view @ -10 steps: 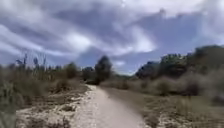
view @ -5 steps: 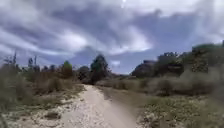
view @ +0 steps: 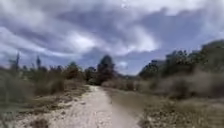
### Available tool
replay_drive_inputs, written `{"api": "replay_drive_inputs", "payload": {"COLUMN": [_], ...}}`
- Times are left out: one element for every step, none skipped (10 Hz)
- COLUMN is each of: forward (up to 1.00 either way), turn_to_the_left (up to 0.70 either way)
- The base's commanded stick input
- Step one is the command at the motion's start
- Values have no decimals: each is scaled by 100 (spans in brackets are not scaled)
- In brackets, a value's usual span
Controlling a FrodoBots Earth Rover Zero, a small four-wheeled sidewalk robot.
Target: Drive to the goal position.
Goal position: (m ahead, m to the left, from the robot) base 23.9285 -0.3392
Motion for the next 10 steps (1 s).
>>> {"api": "replay_drive_inputs", "payload": {"forward": [85, 85, 85, 85, 85, 85, 85, 85, 85, 85], "turn_to_the_left": [11, 0, 22, 34, 20, 6, 0, 0, 0, 0]}}
